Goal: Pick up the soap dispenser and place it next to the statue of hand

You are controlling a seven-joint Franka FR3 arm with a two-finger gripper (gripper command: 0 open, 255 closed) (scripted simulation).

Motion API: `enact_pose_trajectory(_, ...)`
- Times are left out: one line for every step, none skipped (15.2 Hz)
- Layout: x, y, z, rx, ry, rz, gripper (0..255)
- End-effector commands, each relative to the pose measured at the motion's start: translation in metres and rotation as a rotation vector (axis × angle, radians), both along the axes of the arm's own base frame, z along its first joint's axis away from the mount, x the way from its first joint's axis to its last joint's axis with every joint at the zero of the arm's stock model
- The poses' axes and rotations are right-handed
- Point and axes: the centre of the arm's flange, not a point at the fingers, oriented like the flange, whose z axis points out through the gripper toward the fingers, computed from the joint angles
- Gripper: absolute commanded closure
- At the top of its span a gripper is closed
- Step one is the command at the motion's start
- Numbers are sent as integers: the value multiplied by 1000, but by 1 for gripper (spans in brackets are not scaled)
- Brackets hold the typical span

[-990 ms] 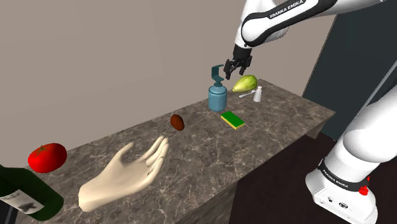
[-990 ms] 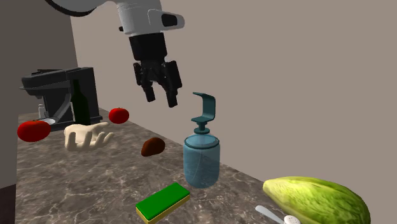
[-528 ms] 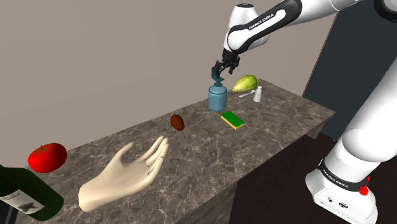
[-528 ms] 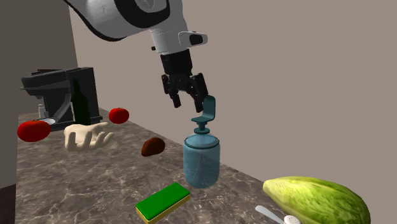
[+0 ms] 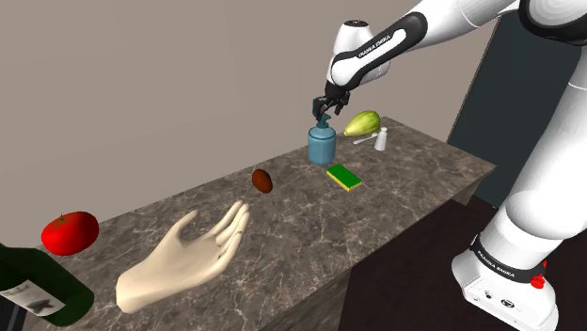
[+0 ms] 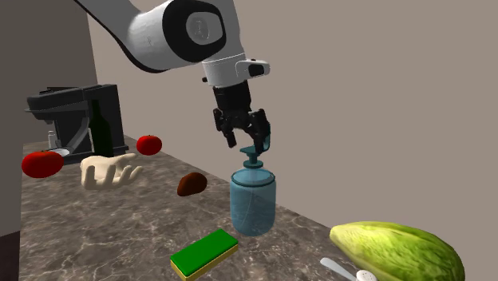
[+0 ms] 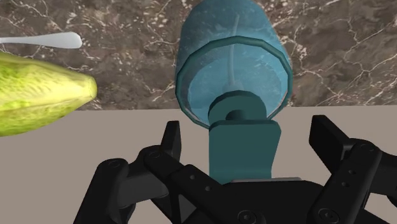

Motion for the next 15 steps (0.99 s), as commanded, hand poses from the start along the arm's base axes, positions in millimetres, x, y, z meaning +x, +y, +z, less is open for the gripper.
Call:
enact_pose_trajectory(2, 1, -7, 0, -1, 0, 0)
enact_pose_trajectory(2, 1, -7, 0, -1, 0, 0)
enact_pose_trajectory(2, 1, -7, 0, -1, 0, 0)
enact_pose_trajectory(2, 1, -7, 0, -1, 0, 0)
enact_pose_trajectory(2, 1, -7, 0, -1, 0, 0)
enact_pose_trajectory(2, 1, -7, 0, -1, 0, 0)
enact_pose_trajectory(2, 1, -7, 0, -1, 0, 0)
enact_pose_trajectory(2, 1, -7, 0, 0, 0, 0)
enact_pose_trajectory(2, 1, -7, 0, 0, 0, 255)
enact_pose_trajectory(2, 1, -7, 0, 0, 0, 255)
enact_pose_trajectory(2, 1, -7, 0, 0, 0, 255)
enact_pose_trajectory(2, 1, -7, 0, 0, 0, 255)
enact_pose_trajectory(2, 1, -7, 0, 0, 0, 255)
enact_pose_trajectory(2, 1, -7, 0, 0, 0, 255)
enact_pose_trajectory(2, 1, -7, 0, 0, 0, 255)
